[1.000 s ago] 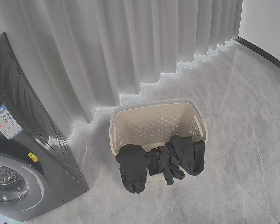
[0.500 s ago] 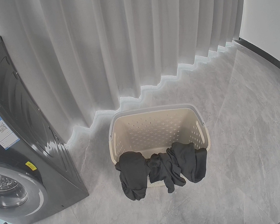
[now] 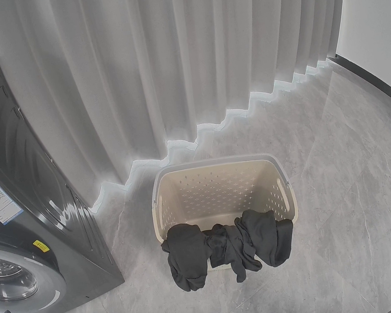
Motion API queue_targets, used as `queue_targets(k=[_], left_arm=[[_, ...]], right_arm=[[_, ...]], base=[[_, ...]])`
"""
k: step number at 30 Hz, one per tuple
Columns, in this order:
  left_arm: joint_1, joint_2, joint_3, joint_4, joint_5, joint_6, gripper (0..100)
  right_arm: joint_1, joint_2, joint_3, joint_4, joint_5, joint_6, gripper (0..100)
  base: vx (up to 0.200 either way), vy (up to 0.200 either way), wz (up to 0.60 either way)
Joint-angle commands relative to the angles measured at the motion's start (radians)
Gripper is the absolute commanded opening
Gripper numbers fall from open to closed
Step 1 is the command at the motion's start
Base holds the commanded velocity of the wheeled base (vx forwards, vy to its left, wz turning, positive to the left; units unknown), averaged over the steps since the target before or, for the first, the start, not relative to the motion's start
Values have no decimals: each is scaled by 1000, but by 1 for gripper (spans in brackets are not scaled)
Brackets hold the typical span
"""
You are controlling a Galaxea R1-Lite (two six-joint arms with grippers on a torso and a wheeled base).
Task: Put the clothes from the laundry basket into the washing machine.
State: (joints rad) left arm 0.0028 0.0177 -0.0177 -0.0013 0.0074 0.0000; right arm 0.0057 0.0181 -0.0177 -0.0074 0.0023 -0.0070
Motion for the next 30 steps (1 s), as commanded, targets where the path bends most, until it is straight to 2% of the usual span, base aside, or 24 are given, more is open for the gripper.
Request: queue_targets(k=[1,8,17,30], left_arm=[[0,-13,18,0,0,0,100],[0,-13,18,0,0,0,100],[0,-13,18,0,0,0,100],[0,-13,18,0,0,0,100]], right_arm=[[0,-1,18,0,1,-1,100],[0,-1,18,0,1,-1,100],[0,-1,18,0,1,-1,100],[0,-1,18,0,1,-1,100]], base=[[0,0,0],[0,0,0],[0,-200,0],[15,0,0]])
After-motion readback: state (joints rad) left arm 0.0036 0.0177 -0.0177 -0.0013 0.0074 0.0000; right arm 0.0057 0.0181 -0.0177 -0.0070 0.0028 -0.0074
